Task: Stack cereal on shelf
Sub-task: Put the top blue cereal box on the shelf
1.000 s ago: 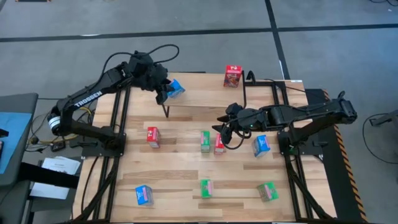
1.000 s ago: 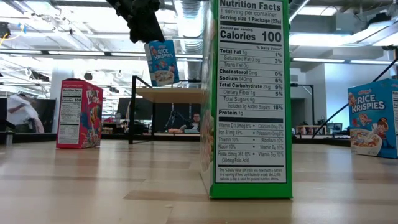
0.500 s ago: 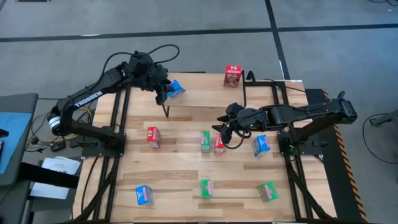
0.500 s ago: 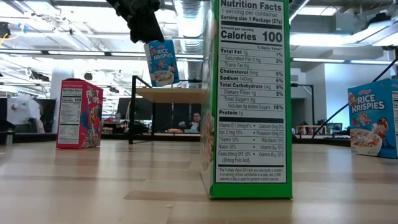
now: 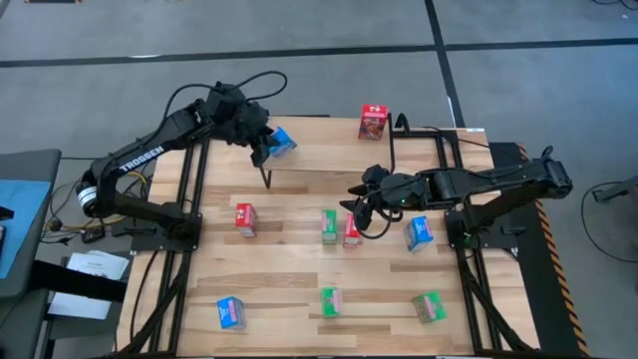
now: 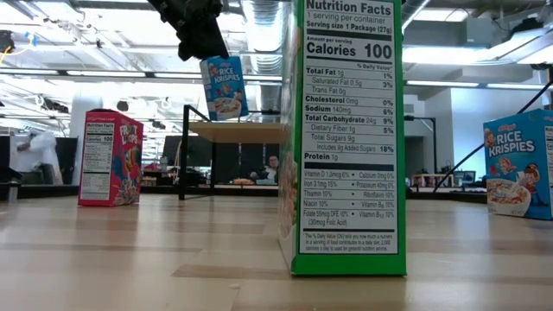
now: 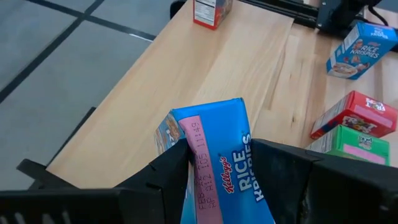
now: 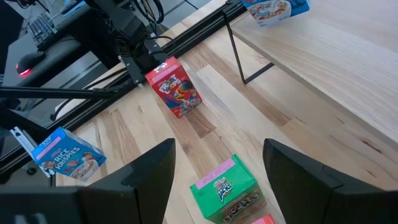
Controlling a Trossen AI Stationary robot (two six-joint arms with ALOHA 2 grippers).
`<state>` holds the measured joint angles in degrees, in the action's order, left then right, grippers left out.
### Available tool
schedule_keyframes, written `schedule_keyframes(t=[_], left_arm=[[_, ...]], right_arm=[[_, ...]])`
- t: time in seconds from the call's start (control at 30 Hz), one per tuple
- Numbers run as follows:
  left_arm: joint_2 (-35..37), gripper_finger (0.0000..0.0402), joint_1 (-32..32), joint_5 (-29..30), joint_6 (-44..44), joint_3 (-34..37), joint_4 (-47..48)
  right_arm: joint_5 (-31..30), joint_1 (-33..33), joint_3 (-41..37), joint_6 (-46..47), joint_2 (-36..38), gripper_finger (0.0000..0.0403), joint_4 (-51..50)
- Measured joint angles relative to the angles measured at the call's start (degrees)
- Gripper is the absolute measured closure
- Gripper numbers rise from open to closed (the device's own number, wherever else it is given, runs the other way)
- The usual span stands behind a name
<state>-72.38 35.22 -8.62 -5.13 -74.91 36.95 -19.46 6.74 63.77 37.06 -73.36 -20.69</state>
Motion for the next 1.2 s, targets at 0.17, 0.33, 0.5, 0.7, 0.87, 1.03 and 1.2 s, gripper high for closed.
schedule_keyframes(t=[0.17, 0.33, 0.5, 0.7, 0.87, 1.03, 1.2], left_arm=[[0.0, 0.0243, 0.0, 0.3, 1.4, 0.0, 0.1], [-1.0, 0.0229, 0.1, 0.5, 1.9, 0.0, 0.5], [-3.2, 0.021, 0.4, 1.0, 2.0, -0.1, 0.5], [-3.6, 0.0198, 0.4, 3.6, 1.8, 0.1, 0.9], [-3.4, 0.0198, 0.4, 5.9, 3.2, 0.0, -0.7], [-3.4, 0.0198, 0.4, 5.9, 3.3, 0.0, -0.7], [-3.3, 0.0198, 0.4, 4.8, 3.3, 0.0, -0.8]], right_arm=[[0.0, 0.0, 0.0, 0.0, 0.0, 0.0137, 0.0], [0.0, 0.0, 0.0, 0.9, 0.0, 0.0137, 0.0], [0.0, 0.3, 0.0, 0.9, 0.0, 0.0137, 0.0], [0.0, 1.2, 0.0, 0.3, 0.0, 0.0137, -0.1], [0.0, 1.6, 0.0, 0.0, 0.0, 0.0137, -0.2], [0.0, 1.6, 0.0, 0.0, 0.0, 0.0137, -0.2], [0.0, 1.6, 0.0, 0.0, 0.0, 0.0137, -0.3]])
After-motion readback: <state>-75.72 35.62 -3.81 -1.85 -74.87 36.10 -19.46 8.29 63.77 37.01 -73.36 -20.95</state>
